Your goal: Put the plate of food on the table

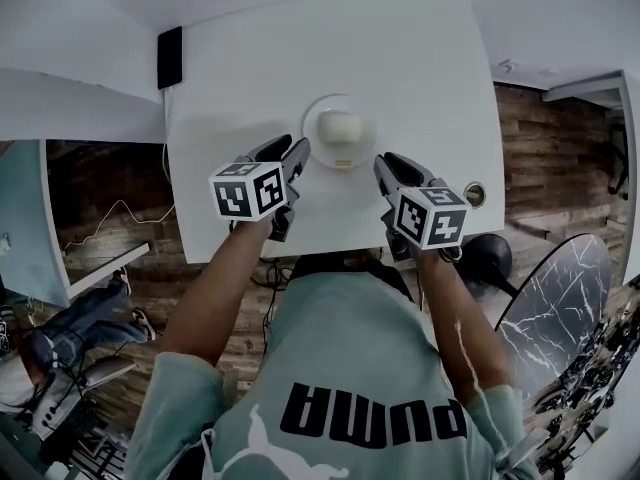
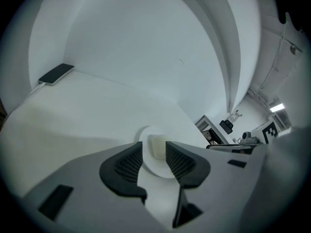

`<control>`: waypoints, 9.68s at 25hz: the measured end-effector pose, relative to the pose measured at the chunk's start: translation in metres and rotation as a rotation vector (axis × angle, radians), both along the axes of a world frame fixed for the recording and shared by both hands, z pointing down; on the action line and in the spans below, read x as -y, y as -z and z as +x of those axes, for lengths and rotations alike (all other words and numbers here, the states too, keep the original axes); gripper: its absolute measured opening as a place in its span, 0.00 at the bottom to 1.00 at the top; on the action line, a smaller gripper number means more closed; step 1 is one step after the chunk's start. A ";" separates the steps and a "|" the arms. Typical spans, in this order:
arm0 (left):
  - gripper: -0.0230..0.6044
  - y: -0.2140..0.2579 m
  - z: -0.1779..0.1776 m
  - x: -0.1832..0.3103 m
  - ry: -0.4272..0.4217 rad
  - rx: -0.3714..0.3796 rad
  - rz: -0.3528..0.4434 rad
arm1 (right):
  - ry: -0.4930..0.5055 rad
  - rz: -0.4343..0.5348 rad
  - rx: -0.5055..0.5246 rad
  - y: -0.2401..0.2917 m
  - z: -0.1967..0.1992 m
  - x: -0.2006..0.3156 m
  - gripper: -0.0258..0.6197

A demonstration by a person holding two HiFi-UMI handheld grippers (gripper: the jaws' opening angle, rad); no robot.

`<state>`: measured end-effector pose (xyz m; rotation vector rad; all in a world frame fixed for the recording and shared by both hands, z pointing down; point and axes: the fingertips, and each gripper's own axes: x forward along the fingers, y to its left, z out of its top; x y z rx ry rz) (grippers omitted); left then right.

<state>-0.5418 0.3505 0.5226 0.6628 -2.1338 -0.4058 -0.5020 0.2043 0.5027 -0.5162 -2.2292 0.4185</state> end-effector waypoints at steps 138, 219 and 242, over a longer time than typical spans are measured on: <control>0.12 0.059 0.456 0.471 -0.893 -0.056 -0.012 | -1.232 -0.605 0.253 0.027 0.549 0.386 0.09; 0.12 -0.021 0.693 0.672 -1.327 -0.216 -0.042 | -1.685 -0.501 0.158 -0.029 0.800 0.542 0.09; 0.13 -0.095 0.717 0.680 -1.282 -0.218 -0.182 | -1.616 -0.545 -0.008 -0.110 0.822 0.559 0.09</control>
